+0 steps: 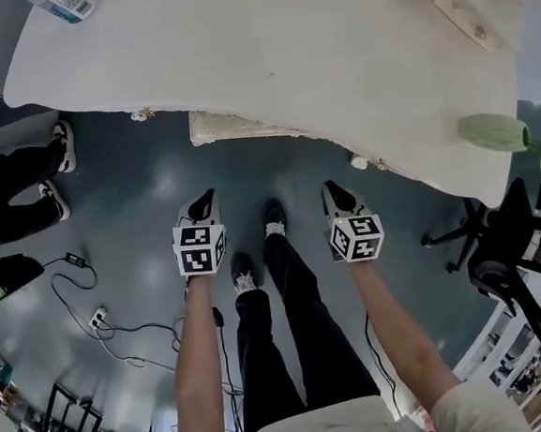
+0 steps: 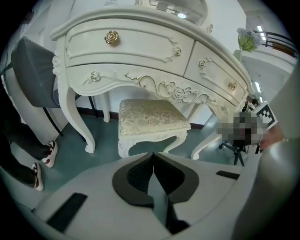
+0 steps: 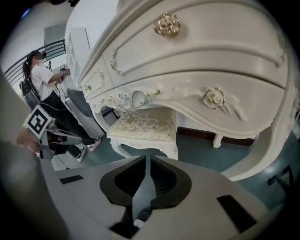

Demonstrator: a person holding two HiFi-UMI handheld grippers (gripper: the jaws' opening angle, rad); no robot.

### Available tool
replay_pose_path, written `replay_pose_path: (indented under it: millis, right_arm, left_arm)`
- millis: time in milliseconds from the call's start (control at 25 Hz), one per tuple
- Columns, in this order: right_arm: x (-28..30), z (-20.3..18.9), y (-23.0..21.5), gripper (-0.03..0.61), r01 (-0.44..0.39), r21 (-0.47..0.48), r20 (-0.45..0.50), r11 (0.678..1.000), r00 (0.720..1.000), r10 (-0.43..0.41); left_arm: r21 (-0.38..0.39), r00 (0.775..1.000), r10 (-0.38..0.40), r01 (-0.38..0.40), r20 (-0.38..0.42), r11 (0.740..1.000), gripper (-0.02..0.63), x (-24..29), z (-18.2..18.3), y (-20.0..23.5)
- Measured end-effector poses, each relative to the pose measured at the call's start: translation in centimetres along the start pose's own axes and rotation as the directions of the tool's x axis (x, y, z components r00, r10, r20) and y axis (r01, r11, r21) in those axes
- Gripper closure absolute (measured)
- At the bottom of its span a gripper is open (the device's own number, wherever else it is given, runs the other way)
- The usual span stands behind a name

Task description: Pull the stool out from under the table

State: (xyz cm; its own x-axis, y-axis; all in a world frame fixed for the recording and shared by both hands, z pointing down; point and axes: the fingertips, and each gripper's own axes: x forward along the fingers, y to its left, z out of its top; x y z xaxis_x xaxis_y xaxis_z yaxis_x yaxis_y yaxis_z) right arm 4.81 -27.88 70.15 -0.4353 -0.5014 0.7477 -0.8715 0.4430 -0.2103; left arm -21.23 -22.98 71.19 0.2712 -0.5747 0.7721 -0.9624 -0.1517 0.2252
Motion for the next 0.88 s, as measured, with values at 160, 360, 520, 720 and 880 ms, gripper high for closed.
replay_pose_path:
  millis: [160, 360, 520, 720, 880]
  right_arm:
    - [4.2, -1.1, -2.2, 0.531, 0.056, -0.019, 0.005, 0.998, 0.998, -0.056]
    - [7.7, -1.2, -3.7, 0.389, 0.041, -0.027, 0.019, 0.999, 0.999, -0.04]
    - [9.7, -1.8, -5.1, 0.347, 0.042, -0.052, 0.006, 0.998, 0.999, -0.041]
    - [12.6, -3.2, -6.2, 0.328, 0.044, -0.093, -0.001, 0.995, 0.999, -0.044]
    - [15.2, -3.6, -7.9, 0.321, 0.052, -0.135, 0.003, 0.989, 0.999, -0.052]
  left_arm:
    - [0.017, 0.999, -0.005, 0.004, 0.037, 1.0, 0.598, 2.4, 0.2, 1.5]
    - [0.01, 0.997, -0.033, 0.032, 0.064, 0.999, 0.597, 5.3, -1.0, 3.6]
    - [-0.026, 0.996, -0.031, 0.033, 0.08, 0.999, 0.597, 7.2, -2.9, 5.8]
    - [0.024, 0.994, -0.03, 0.027, 0.107, 0.999, 0.597, 9.8, -4.5, 8.1]
    - [0.069, 0.989, -0.06, 0.051, 0.132, 0.996, 0.586, 11.6, -4.8, 9.0]
